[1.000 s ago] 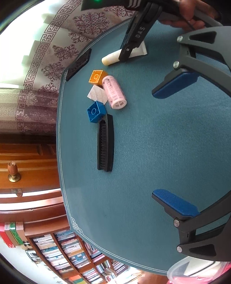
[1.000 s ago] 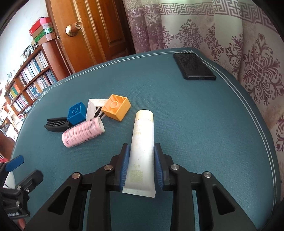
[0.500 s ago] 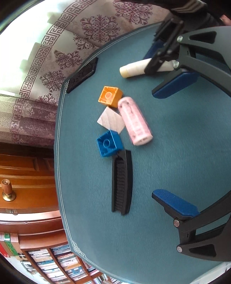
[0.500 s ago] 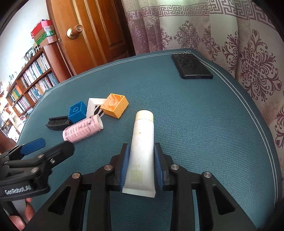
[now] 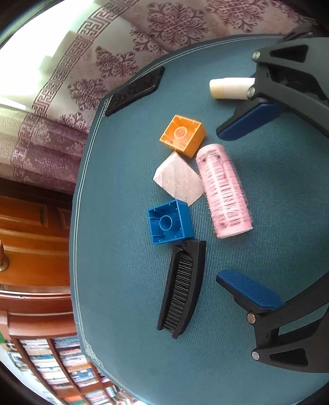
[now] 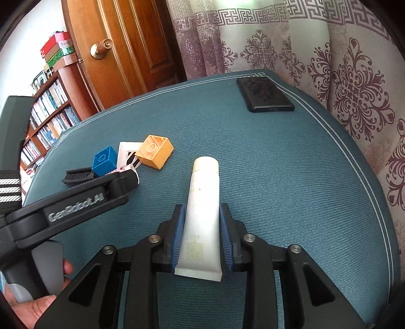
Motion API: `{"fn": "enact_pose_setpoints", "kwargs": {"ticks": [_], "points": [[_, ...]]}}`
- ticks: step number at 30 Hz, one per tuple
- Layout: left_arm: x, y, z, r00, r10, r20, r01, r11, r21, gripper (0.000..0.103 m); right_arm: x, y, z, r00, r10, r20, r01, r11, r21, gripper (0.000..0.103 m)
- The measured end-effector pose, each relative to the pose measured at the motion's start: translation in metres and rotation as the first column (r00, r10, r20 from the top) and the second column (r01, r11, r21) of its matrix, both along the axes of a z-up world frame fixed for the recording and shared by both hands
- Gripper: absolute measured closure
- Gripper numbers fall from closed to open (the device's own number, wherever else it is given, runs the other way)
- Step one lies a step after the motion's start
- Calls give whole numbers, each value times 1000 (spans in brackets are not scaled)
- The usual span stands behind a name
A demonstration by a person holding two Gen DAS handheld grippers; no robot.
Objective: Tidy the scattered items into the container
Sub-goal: 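Grasp the white tube with the right tool while the left tool grasps the pink roller, then carry the pink roller and white tube to the clear bowl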
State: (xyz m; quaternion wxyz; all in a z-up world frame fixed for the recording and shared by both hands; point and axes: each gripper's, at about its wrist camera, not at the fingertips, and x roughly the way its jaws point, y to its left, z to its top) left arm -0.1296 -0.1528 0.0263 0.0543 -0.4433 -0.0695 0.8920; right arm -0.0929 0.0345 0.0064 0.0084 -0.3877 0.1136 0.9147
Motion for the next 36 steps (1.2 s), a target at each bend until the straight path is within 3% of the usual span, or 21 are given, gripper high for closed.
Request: {"fn": "enact_pose_setpoints", "kwargs": {"ticks": [5, 10, 15, 19, 24, 31, 36], "points": [[-4, 4, -2, 999, 30, -31, -31, 999, -30, 1, -1, 0, 0, 1000, 0, -1, 0, 1000, -2, 73], [-3, 6, -3, 998, 1, -56, -6, 997, -79, 1, 0, 0, 0, 1000, 0, -1, 0, 1000, -3, 73], [2, 1, 1, 996, -61, -73, 54, 995, -89, 11, 0, 0, 0, 1000, 0, -1, 0, 1000, -2, 72], [8, 2, 3, 988, -130, -83, 120, 986, -114, 28, -1, 0, 0, 1000, -1, -2, 1, 1000, -1, 72], [16, 2, 5, 982, -171, -79, 160, 978, -131, 28, 0, 0, 0, 1000, -1, -6, 1, 1000, -5, 72], [30, -10, 10, 985, -155, -73, 146, 982, -117, 28, 1, 0, 2, 999, 30, -18, -31, 998, -54, 75], [45, -23, 19, 985, -144, -94, 134, 985, -111, 28, 1, -5, 1, 999, 30, -16, -31, 999, -34, 75]]}}
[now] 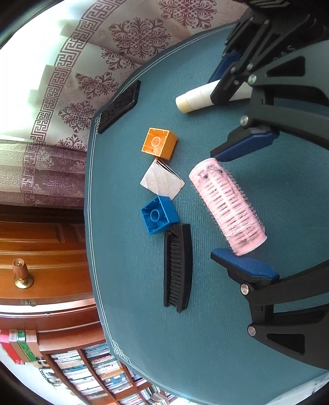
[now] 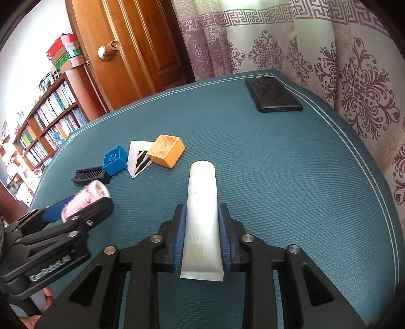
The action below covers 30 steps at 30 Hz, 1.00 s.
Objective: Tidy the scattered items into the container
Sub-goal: 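Carry the pink roller and white tube to the clear bowl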
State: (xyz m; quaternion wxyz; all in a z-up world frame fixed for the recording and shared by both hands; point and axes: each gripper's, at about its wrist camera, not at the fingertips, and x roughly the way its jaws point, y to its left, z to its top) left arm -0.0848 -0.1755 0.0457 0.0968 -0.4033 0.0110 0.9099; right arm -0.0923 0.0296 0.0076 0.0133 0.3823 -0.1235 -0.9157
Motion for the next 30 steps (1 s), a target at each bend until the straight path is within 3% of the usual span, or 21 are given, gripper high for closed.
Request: {"fn": "enact_pose_setpoints", "kwargs": {"ticks": [5, 12, 21, 30], "points": [[17, -13, 8, 1000, 16, -16, -16, 1000, 8, 28, 2, 0, 2, 1000, 7, -16, -7, 1000, -10, 75], [39, -41, 19, 997, 59, -41, -58, 998, 22, 28, 10, -15, 11, 992, 112, -55, -118, 987, -108, 75], [70, -93, 31, 984, 159, -82, -158, 987, 24, 28, 22, -63, 18, 970, 236, -58, -241, 964, -109, 75], [98, -145, 37, 954, 270, -132, -273, 962, -2, 28, 40, -120, 28, 932, 361, -43, -364, 924, -120, 75]]}}
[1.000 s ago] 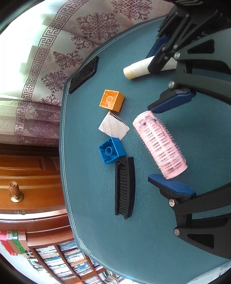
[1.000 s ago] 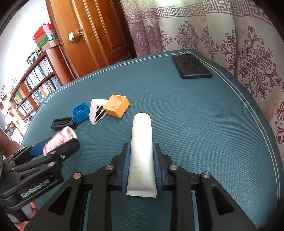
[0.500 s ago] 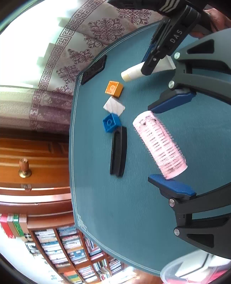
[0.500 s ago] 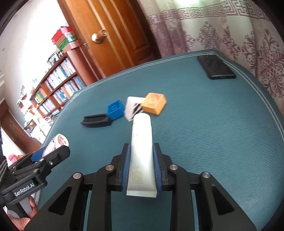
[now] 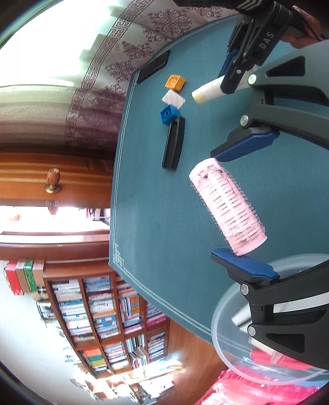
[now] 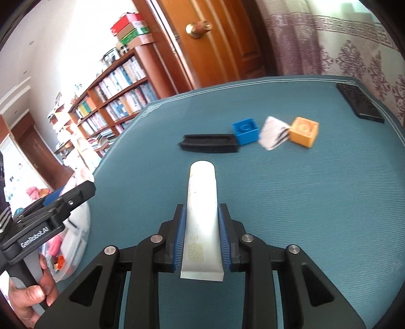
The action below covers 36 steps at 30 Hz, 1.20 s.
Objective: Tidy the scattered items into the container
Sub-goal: 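Carry the pink roller and white tube to the clear bowl, then release the roller with the left tool while the right tool releases the tube into the bowl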
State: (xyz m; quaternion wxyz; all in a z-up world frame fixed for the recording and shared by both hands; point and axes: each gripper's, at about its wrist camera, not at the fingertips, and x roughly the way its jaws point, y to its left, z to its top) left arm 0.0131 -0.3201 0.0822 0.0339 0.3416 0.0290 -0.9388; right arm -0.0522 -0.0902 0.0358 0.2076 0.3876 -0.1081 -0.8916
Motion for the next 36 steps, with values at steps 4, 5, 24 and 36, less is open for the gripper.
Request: {"fn": "enact_pose_setpoints", "kwargs": {"ticks": [4, 5, 24, 36], "points": [[10, -21, -2, 999, 39, -4, -39, 999, -2, 28, 8, -29, 7, 998, 59, 0, -59, 998, -22, 75], [13, -28, -2, 999, 50, -5, -50, 999, -4, 28, 9, -37, 10, 997, 75, -1, -75, 997, -28, 75], [65, -137, -18, 966, 258, 13, -258, 966, 16, 28, 56, -178, 21, 937, 348, 14, -347, 935, -72, 75], [77, -165, -24, 956, 291, 42, -294, 950, 108, 21, 77, -221, 8, 885, 463, 53, -459, 885, -76, 75]]}}
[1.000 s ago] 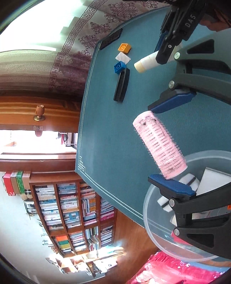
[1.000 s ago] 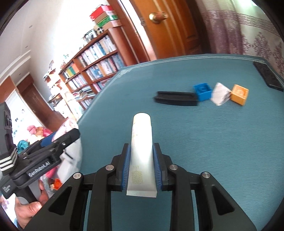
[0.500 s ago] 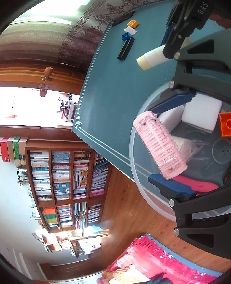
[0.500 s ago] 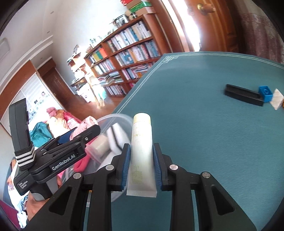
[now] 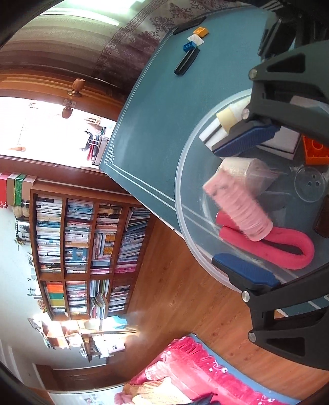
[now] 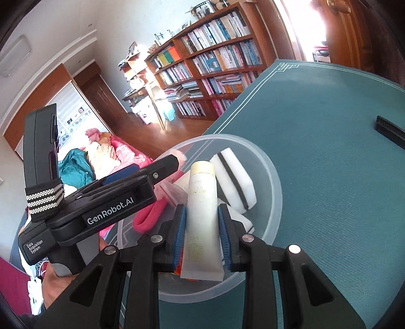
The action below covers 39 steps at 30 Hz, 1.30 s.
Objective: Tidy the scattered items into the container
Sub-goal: 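Release the roller with the left tool while the right tool releases the tube into the bowl, then move both tools back toward the blocks and comb on the table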
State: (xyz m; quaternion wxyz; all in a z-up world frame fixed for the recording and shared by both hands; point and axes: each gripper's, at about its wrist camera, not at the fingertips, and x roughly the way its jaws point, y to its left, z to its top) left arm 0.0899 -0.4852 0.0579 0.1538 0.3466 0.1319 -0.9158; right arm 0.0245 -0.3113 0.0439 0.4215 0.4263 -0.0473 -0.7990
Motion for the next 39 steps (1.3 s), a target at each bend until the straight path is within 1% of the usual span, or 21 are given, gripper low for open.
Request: {"fn": "enact_pose_setpoints", "kwargs": {"ticks": [2, 6, 13, 17, 21, 23, 26, 29, 33, 38, 39], "points": [[1, -3, -1, 1000, 6, 0, -6, 1000, 14, 21, -2, -5, -4, 1000, 10, 11, -10, 1000, 4, 75], [2, -7, -1, 1000, 13, 0, -13, 1000, 14, 21, -5, -8, -9, 999, 36, 28, -36, 999, 6, 74], [2, -9, -1, 1000, 13, -1, -13, 1000, 20, 21, 3, -14, -4, 996, 84, 7, -84, 996, -12, 74], [0, -7, -1, 1000, 8, 0, -8, 1000, 18, 20, 2, -10, -6, 994, 106, 32, -105, 994, -34, 74], [1, -5, -1, 1000, 7, 0, -7, 1000, 16, 19, 0, -12, -11, 992, 120, 38, -119, 993, -13, 74], [0, -4, 0, 1000, 6, 1, -6, 1000, 14, 19, 1, -16, -14, 988, 142, 57, -141, 990, -23, 74], [1, -1, 2, 1000, 5, -1, -5, 1000, 10, 19, 5, -22, -17, 976, 203, 81, -198, 978, -57, 74], [1, 1, 5, 1000, 7, -2, -7, 1000, 4, 19, 10, -21, -17, 969, 236, 71, -231, 970, -69, 74], [-1, 2, 7, 1000, 8, -1, -8, 1000, 4, 19, 4, -4, -15, 978, 199, 53, -197, 979, -53, 74], [-14, 19, 4, 999, -42, 9, 42, 999, 10, 19, -14, 39, -6, 996, 81, 38, -78, 995, -65, 74], [-17, 24, 4, 998, -56, 12, 56, 998, 8, 19, -19, 48, -3, 999, 43, 28, -41, 997, -58, 68]]}}
